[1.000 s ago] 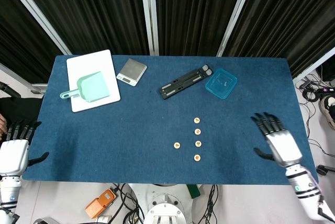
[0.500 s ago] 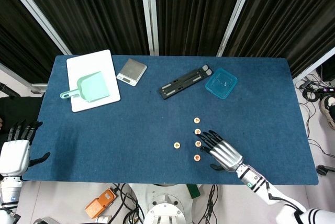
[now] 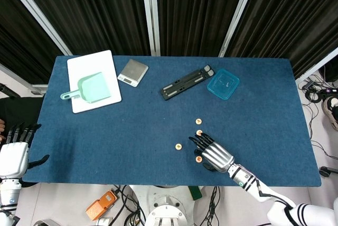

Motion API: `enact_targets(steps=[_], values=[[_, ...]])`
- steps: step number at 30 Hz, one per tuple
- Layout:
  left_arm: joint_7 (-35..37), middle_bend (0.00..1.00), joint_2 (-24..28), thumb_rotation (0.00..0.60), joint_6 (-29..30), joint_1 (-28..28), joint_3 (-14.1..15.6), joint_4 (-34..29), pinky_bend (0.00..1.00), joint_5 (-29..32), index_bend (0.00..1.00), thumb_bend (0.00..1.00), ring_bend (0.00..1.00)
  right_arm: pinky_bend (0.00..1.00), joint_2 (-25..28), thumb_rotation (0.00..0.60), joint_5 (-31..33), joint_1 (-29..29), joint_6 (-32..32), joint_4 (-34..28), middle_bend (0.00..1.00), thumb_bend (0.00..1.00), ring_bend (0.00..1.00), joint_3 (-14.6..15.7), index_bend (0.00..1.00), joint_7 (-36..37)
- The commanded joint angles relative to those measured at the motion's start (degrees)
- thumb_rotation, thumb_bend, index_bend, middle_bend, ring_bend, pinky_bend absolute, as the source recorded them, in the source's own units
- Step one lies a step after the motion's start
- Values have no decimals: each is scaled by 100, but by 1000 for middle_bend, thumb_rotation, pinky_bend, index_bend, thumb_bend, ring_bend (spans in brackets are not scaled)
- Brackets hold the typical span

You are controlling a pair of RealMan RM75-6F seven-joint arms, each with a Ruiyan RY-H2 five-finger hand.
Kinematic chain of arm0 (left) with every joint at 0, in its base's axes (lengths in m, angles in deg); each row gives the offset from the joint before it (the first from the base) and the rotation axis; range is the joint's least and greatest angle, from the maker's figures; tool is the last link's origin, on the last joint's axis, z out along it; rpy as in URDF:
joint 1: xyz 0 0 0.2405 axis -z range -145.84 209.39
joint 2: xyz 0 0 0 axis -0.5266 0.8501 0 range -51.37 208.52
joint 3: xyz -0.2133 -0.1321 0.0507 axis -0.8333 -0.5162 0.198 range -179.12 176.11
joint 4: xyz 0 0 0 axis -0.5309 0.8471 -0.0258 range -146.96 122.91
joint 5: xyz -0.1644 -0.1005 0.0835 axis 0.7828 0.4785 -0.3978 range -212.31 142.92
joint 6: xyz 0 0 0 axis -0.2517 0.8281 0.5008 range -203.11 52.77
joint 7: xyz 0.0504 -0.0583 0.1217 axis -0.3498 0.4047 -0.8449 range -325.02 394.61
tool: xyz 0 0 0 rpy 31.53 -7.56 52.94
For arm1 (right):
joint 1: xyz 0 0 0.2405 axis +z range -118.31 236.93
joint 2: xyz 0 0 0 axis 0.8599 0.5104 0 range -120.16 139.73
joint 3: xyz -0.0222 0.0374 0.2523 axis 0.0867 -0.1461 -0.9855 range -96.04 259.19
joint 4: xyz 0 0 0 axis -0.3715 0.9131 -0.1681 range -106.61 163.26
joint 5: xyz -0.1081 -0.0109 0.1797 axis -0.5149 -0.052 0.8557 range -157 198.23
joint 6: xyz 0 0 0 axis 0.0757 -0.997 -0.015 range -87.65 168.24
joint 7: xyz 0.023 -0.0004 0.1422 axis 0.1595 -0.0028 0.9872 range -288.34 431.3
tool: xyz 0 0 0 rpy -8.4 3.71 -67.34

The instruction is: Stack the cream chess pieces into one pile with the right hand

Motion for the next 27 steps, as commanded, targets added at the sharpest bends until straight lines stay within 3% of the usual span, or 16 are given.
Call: enact_targets(steps=[1, 15, 20, 27], values=[[24, 136, -16, 600, -11, -2, 3, 32, 4, 4, 173, 84, 62, 99, -39, 600, 41, 33, 27, 25, 55, 482, 0, 8, 466, -44], [178, 136, -102, 600, -11, -23, 0, 230, 4, 9, 173, 84, 63, 99, -229, 600, 144, 132, -94, 168, 100, 516, 8, 19, 555, -118], [196, 136, -105, 600, -3, -27, -1, 256, 4, -1, 173, 84, 63, 100, -237, 600, 246, 269, -137, 33, 103, 516, 11, -195, 560, -112], [186, 136, -92, 600, 20, -51, 4, 232, 4, -1, 173, 84, 62, 100, -465, 600, 670, 646, 325, 22, 103, 517, 11, -580, 554, -370]])
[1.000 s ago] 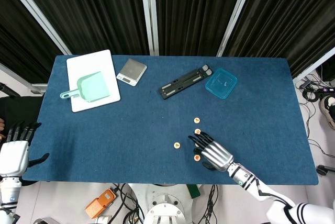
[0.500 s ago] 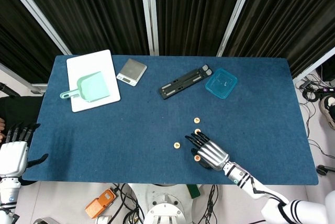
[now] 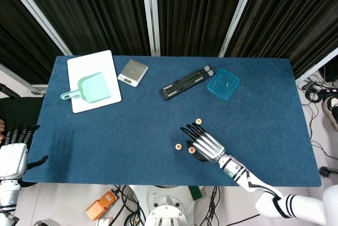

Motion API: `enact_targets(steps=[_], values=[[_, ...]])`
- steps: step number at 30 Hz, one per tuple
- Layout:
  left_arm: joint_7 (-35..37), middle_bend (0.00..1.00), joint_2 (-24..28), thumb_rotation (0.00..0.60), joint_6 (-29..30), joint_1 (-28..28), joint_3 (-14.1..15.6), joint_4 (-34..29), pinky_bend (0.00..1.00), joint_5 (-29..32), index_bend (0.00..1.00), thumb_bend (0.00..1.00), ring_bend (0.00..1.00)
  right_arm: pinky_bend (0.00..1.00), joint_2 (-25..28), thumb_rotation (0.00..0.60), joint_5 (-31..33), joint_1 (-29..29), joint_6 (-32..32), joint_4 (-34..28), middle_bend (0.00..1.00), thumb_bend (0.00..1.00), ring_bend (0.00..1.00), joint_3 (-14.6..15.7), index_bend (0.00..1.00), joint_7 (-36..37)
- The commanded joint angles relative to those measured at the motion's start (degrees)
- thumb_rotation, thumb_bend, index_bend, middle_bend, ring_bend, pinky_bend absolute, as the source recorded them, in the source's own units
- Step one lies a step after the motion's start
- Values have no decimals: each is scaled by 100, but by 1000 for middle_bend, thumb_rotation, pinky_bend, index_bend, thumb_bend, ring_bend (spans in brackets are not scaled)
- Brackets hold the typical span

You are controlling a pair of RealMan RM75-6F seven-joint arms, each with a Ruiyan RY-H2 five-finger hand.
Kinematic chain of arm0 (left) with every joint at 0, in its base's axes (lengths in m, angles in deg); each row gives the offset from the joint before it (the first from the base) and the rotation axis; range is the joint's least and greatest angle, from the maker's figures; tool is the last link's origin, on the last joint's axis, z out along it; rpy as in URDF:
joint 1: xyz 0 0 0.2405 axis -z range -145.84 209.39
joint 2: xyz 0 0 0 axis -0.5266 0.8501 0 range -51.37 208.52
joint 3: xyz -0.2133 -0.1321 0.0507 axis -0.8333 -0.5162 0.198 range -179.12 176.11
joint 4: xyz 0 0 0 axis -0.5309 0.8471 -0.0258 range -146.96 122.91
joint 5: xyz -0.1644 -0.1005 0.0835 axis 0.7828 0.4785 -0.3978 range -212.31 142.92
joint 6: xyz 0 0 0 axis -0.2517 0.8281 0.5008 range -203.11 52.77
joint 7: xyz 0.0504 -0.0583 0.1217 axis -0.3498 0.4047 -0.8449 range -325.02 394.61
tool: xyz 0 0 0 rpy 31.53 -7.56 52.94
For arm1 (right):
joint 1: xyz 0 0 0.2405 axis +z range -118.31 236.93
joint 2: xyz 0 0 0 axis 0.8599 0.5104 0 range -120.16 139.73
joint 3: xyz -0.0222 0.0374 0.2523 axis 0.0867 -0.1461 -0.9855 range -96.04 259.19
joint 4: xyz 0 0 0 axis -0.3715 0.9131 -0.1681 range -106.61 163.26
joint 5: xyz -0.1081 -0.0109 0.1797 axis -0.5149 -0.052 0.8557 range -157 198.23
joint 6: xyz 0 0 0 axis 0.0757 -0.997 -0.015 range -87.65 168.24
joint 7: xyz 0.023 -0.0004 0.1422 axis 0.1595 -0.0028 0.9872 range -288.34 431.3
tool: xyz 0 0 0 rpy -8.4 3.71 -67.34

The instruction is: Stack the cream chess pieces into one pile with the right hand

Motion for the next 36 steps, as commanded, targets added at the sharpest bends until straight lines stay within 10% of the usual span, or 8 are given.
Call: enact_targets(steps=[1, 36], values=[[0, 136, 5, 600, 2, -15, 3, -2, 4, 17, 173, 84, 62, 100, -170, 600, 221, 194, 243, 40, 103, 516, 11, -164, 552, -170], [73, 136, -14, 600, -55, -28, -13, 93, 3, 58, 173, 84, 63, 99, -680, 600, 617, 633, 330, 396, 104, 516, 11, -148, 466, -307]])
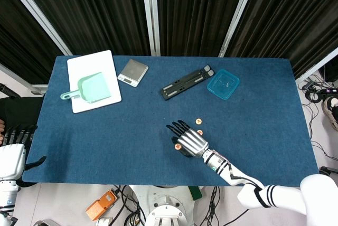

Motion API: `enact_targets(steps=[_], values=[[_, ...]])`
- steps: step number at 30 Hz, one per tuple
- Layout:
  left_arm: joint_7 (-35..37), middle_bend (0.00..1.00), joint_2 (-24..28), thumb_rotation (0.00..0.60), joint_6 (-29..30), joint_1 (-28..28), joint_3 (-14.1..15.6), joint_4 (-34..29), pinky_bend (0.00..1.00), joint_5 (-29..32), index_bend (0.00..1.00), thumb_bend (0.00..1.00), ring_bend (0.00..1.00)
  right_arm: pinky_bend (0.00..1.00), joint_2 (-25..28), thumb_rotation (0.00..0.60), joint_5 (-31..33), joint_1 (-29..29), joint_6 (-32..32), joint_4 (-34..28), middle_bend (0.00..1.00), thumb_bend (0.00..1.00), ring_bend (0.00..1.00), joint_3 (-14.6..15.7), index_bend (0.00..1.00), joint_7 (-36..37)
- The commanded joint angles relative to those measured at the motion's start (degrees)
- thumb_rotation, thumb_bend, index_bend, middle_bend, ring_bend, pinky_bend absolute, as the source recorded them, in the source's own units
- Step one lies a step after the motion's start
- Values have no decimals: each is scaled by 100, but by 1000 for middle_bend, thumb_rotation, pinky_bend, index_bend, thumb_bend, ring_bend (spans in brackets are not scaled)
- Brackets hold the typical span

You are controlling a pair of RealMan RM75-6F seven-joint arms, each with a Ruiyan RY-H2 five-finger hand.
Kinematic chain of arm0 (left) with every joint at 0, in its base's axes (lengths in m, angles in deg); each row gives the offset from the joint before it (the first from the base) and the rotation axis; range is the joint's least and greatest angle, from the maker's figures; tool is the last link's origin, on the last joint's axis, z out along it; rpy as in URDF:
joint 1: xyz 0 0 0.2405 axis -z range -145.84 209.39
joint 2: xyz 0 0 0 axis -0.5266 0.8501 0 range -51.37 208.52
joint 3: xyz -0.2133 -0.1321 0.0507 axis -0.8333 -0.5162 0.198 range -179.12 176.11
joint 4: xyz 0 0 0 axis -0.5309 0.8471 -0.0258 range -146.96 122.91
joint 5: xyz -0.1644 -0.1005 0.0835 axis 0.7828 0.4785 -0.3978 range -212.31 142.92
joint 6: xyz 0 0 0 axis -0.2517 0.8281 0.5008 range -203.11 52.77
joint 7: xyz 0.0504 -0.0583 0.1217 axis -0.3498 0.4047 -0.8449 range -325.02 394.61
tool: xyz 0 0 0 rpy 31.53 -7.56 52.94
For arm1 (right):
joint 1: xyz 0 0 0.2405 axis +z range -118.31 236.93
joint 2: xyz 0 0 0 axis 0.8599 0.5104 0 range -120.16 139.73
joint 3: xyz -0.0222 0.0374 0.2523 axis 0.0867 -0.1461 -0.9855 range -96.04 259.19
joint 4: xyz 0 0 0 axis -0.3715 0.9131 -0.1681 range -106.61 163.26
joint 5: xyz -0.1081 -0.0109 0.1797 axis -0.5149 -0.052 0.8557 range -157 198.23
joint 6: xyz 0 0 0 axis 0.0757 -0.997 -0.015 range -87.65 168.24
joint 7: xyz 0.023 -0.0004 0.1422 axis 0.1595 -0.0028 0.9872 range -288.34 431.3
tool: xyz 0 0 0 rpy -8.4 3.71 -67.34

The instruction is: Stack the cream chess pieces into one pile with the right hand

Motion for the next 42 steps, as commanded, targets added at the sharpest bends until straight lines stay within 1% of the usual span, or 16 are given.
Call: enact_targets(steps=[1, 8, 12, 16, 19, 37, 42], values=[[5, 136, -5, 600, -4, 2, -2, 8, 3, 0, 173, 84, 63, 99, 7, 600, 13, 2, -7, 1, 104, 516, 11, 15, 465, -8], [15, 136, -7, 600, -14, 12, -8, 21, 3, -6, 173, 84, 62, 99, 72, 600, 21, -40, -151, -26, 103, 516, 11, 45, 456, -11], [32, 136, -9, 600, -15, 11, -15, 32, 3, 4, 173, 84, 62, 99, 277, 600, 23, -186, -386, -156, 103, 516, 11, 92, 450, -17], [39, 136, -27, 600, -42, 30, -15, 43, 4, -6, 173, 84, 62, 99, 611, 600, 136, -406, -490, -343, 103, 470, 11, 250, 456, -68], [31, 136, -48, 600, -61, 50, -15, 45, 4, -17, 173, 84, 63, 99, 728, 600, 198, -512, -476, -353, 103, 460, 11, 369, 463, -144], [-15, 136, -27, 600, -66, 54, -16, 5, 4, -3, 173, 84, 62, 99, 611, 600, 223, -523, -374, -71, 103, 461, 14, 376, 491, -45], [-5, 136, -36, 600, -70, 57, -14, 22, 4, -5, 173, 84, 63, 99, 609, 600, 264, -515, -334, -45, 109, 471, 29, 353, 543, -65]])
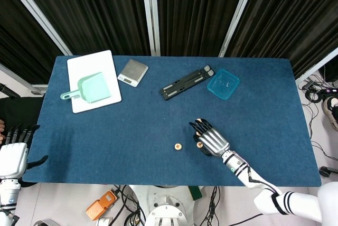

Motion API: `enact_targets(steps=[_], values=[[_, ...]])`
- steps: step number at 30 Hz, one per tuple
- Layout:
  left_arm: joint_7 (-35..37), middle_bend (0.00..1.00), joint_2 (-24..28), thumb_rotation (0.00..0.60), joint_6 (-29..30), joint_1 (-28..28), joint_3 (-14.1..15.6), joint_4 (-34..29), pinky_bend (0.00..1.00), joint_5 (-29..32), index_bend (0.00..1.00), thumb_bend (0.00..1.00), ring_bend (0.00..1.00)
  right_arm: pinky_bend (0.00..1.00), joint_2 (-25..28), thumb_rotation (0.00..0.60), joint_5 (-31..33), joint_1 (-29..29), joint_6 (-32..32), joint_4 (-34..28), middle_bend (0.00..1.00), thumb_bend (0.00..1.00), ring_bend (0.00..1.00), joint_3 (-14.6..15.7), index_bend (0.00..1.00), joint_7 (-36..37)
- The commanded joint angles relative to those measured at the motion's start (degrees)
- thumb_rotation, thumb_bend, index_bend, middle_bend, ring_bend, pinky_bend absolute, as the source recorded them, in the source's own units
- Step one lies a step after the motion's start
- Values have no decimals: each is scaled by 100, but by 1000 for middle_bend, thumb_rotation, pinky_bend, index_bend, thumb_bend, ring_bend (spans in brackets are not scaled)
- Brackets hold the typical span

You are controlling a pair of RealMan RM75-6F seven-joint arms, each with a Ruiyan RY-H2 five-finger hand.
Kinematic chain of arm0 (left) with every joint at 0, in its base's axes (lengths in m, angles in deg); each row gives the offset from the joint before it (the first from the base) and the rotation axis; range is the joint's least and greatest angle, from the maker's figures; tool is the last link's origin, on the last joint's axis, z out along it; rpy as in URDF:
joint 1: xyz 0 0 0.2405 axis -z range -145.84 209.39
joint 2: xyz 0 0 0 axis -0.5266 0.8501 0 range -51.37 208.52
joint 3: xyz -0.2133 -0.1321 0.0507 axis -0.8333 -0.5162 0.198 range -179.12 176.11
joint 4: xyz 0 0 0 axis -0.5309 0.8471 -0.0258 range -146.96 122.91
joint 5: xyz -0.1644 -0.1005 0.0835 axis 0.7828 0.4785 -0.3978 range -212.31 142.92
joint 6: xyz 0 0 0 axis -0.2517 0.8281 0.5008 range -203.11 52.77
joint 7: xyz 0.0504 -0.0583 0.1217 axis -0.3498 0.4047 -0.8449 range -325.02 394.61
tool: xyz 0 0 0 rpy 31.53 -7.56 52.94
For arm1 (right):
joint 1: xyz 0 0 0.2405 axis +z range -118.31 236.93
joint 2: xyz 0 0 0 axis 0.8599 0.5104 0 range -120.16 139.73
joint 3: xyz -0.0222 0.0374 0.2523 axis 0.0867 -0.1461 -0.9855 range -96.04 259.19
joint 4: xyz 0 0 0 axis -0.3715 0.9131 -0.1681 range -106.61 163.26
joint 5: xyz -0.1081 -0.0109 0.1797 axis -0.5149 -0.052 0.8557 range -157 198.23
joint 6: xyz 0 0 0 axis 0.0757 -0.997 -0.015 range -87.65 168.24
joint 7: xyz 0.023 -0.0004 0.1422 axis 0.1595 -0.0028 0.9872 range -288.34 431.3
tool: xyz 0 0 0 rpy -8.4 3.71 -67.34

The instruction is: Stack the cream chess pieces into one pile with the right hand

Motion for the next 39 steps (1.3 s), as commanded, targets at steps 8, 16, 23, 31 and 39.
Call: enact_targets(steps=[8, 16, 23, 31, 39], values=[[24, 136, -15, 600, -27, 7, -1, 36, 3, 15, 173, 84, 63, 99, 121, 600, -76, 41, -130, -238, 125, 497, 34, -119, 577, 23], [28, 136, 3, 600, -5, -5, -2, 22, 3, 19, 173, 84, 63, 99, 116, 600, -137, 390, 125, -735, 125, 497, 34, -343, 574, -141], [57, 136, -13, 600, 6, -50, 16, 57, 4, 53, 173, 84, 63, 99, -101, 600, 26, 586, 416, -727, 125, 497, 34, -404, 561, -434], [108, 136, -35, 600, 4, -58, 12, 124, 3, 58, 173, 84, 63, 99, -196, 600, 210, 655, 498, -670, 124, 497, 34, -443, 545, -611], [130, 136, -59, 600, -16, -51, 10, 164, 4, 59, 173, 84, 63, 99, -245, 600, 269, 697, 514, -655, 124, 497, 34, -430, 520, -653]])
